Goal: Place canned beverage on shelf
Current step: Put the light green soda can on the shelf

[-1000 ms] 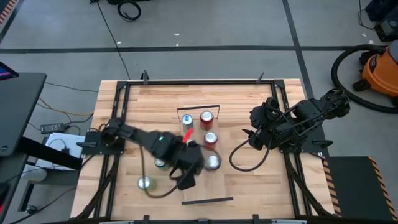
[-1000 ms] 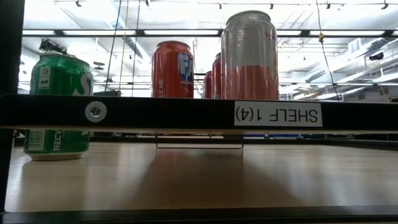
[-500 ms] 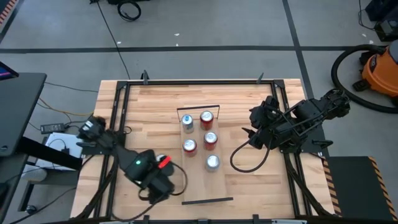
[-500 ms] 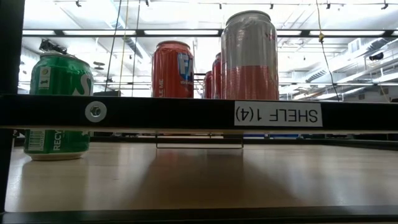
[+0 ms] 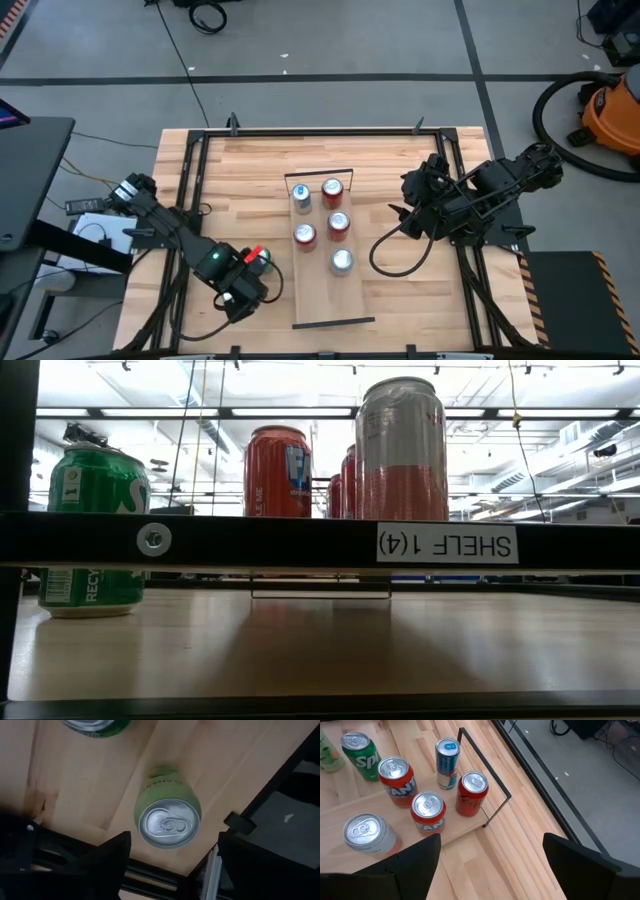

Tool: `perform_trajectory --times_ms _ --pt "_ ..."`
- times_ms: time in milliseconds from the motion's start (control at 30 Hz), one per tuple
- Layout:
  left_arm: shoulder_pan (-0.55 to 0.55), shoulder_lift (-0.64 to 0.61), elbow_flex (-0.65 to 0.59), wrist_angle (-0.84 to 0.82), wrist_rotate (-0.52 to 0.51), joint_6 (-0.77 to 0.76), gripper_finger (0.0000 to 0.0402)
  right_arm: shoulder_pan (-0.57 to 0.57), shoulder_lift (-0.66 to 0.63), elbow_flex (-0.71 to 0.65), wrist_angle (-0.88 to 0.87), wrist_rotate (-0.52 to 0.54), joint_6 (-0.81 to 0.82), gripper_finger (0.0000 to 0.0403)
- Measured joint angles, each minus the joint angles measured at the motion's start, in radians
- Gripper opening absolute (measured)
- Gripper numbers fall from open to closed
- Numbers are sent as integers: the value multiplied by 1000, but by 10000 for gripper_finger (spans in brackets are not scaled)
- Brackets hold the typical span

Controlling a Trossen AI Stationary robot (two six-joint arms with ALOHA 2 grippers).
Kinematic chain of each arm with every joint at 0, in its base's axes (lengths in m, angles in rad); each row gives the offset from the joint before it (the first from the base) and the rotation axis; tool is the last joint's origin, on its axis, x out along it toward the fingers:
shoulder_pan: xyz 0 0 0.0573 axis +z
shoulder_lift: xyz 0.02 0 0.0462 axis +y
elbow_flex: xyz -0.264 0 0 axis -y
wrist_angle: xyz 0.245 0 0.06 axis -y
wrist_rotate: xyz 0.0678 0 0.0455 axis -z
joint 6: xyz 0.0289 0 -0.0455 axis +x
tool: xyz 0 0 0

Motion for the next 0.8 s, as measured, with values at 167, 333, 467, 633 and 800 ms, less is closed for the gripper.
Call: perform_trajectory --times_ms 167,333,467,633,800 --pt "-5 1 -25 24 -2 40 327 0 0 0 0 -1 3 362" --pt "-21 2 -38 70 -8 107 356 0 0 0 0 -1 11 362" --pt "-29 2 -42 124 -11 217 359 0 0 0 1 -2 11 362" --pt "-36 2 -42 138 -57 274 359 0 0 0 8 -2 11 362" --pt "-64 2 -47 142 -110 311 360 0 0 0 8 -2 13 362"
